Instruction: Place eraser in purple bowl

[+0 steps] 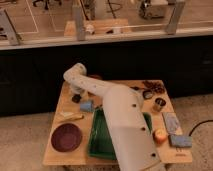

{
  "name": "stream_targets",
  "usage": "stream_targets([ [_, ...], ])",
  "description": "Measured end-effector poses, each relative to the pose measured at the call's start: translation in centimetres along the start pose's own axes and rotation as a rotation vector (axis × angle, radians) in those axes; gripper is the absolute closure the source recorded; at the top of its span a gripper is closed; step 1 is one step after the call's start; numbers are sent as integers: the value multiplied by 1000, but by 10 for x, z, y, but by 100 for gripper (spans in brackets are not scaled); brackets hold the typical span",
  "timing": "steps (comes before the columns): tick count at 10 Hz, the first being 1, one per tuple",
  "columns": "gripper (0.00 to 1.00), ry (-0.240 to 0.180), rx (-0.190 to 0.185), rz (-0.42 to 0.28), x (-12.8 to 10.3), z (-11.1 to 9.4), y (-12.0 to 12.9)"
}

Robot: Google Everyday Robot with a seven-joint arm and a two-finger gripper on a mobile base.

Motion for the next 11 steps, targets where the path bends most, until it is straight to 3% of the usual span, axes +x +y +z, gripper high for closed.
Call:
stream_targets([
  [4, 63, 5, -9, -5, -2, 1, 1],
  [11, 64, 1, -15, 1, -5, 0, 1],
])
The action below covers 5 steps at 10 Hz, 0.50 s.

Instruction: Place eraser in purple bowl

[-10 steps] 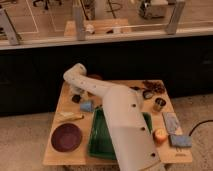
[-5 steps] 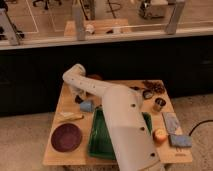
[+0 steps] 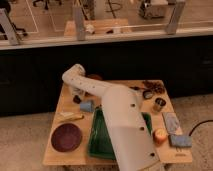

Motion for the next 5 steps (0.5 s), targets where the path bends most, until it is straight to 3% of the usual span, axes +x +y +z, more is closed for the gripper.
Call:
stream_targets([
  [2, 64, -25, 46, 28, 3, -9, 4],
  [5, 64, -77, 192, 38, 5, -49, 4],
])
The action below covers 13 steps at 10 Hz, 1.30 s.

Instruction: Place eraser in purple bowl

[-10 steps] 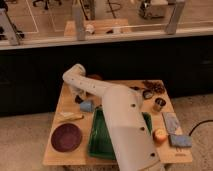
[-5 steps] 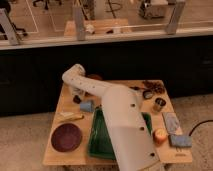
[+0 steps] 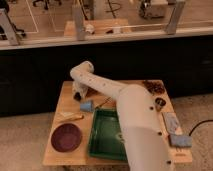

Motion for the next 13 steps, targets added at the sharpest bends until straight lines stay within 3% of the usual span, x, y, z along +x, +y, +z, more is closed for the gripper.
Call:
stream_targets([
  [3, 64, -50, 130, -49, -17, -57, -8],
  [5, 64, -96, 193, -118, -42, -87, -7],
  [7, 64, -167, 248, -216, -72, -102, 0],
  [9, 64, -236, 298, -283, -94, -104, 6],
  [12, 64, -282, 375, -337, -107, -108, 14],
  [13, 66, -283, 382, -341, -107, -109, 15],
])
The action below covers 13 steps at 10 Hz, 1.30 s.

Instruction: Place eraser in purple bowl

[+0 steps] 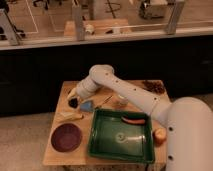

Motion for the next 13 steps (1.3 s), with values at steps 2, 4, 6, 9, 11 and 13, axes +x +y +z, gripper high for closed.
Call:
stream_targets([
  [2, 84, -3, 0, -4, -1, 2, -2],
  [4, 99, -1, 0, -2, -1, 1, -1],
  [6, 100, -6, 1, -5, -2, 2, -2],
  [9, 100, -82, 15, -68, -37, 7, -21],
  [11, 100, -134, 27, -104, -69, 8, -35],
  [13, 100, -220, 27, -142, -107, 18, -51],
])
